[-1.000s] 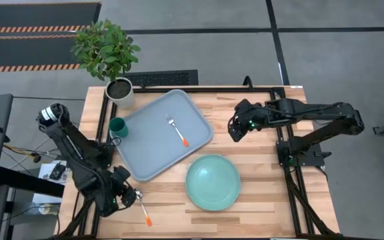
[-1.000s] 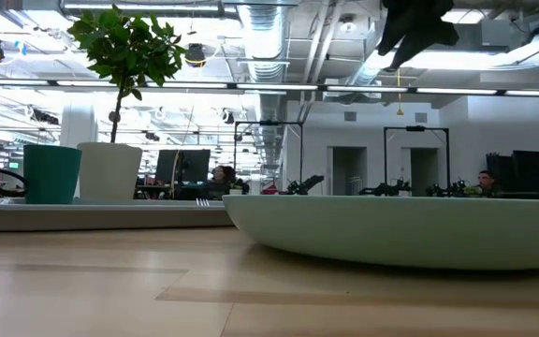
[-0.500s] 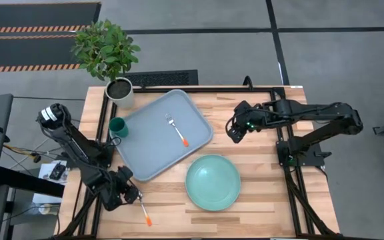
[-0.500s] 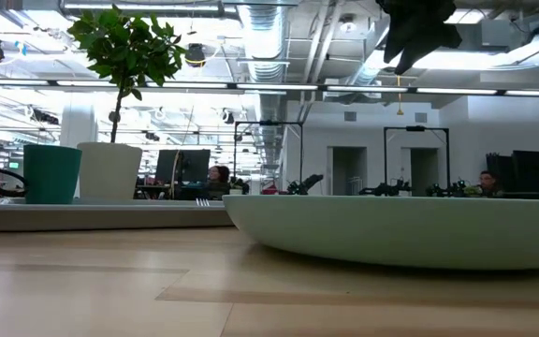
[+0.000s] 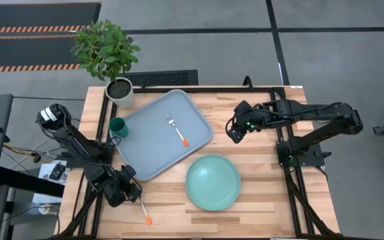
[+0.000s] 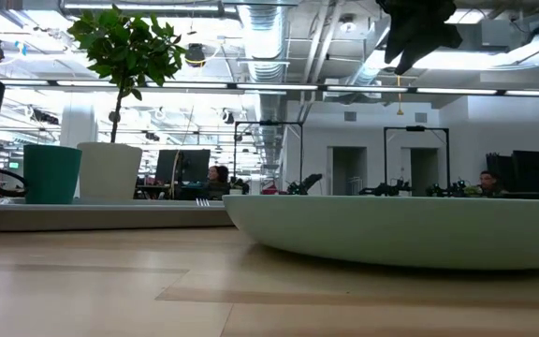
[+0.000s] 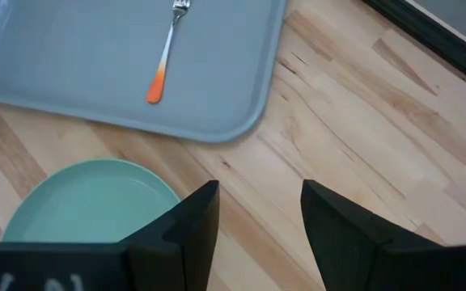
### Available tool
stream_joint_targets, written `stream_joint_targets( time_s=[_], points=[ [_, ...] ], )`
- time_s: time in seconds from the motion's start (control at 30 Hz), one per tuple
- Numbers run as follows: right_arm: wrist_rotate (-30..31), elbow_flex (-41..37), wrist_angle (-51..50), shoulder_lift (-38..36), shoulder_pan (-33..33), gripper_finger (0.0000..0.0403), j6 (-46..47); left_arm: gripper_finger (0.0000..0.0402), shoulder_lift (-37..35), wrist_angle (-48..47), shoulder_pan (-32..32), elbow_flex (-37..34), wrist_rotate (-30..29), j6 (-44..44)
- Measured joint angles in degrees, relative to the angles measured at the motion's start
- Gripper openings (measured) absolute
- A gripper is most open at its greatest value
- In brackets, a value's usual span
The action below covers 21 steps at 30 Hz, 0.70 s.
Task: Pick and place plate/cup/fork/spoon on tray
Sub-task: Put the orange spoon on the gray serving tray
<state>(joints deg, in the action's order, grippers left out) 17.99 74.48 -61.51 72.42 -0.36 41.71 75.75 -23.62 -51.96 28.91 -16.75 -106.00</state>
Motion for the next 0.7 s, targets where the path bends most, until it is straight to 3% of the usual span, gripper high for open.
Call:
stream_joint_targets(
  time_s=[0.13, 0.27, 0.43, 0.7],
  points=[
    [0.01, 0.00, -0.04, 0.00, -0.01, 0.0197, -0.19, 0.0013, -0.06, 0.52, 0.71, 0.09, -0.52, 0.14],
    [0.01, 0.00, -0.14, 0.00, -0.02, 0.0196, -0.81, 0.0010, -0.04, 1.79, 1.22, 0.10, 0.12, -0.71],
    [-0.05, 0.00, -0.22, 0.00, -0.02, 0.0196, -1.60, 0.0002, -0.02, 10.70, 1.33, 0.27, 1.52, -1.65],
    [-3.15, -0.03, -0.32, -1.04, -0.02, 0.0191, -3.86, 0.0000, 0.02, 12.24, 2.82, 6.75, 0.24, -2.01]
  ],
)
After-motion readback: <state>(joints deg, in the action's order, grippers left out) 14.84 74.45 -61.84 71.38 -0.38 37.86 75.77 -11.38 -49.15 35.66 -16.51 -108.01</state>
